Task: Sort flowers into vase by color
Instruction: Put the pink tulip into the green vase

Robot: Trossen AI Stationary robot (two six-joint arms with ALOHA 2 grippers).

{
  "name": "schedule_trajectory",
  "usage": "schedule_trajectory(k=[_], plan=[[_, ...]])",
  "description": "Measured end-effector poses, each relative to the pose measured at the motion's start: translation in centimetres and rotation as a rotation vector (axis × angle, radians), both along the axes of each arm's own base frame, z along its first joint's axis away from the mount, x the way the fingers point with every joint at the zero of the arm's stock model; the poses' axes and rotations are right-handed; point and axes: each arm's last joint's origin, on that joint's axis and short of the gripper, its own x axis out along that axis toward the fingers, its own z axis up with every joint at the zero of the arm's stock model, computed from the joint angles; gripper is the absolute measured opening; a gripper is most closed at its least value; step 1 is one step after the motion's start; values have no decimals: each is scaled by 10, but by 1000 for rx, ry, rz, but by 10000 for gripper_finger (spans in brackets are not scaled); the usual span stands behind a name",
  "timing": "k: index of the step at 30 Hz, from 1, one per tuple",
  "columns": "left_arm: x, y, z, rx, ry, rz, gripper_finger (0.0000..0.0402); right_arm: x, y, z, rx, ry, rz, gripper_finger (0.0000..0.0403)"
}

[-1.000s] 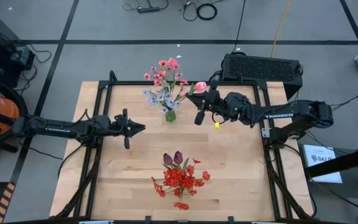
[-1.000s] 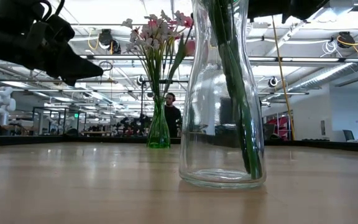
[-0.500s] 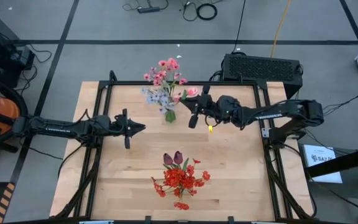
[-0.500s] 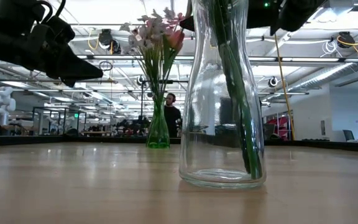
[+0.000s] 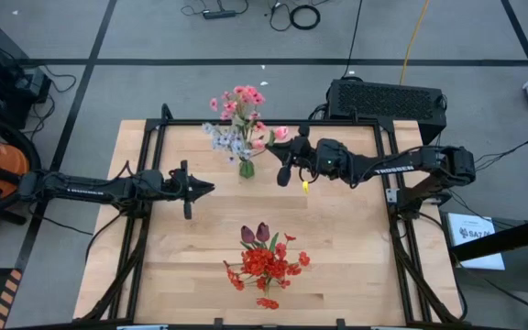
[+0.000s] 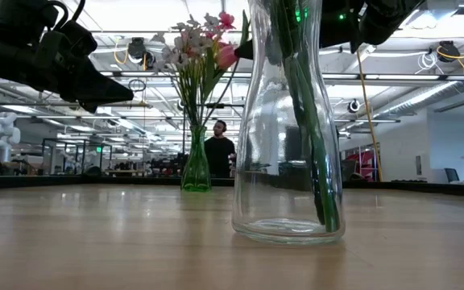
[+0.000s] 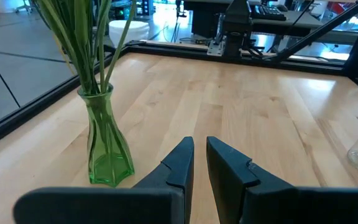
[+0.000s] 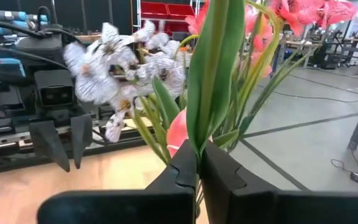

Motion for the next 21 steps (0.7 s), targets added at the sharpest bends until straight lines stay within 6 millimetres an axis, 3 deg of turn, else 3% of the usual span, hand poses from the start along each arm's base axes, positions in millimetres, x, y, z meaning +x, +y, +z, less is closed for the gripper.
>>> schedule_trajectory(k=[7,21], plan=[[0,0,1,-1,-6,0,49,0,0,10,-22,-103,25,0],[0,0,1,-25,-13,5,49,1,3,13,-32,-126,100,0]])
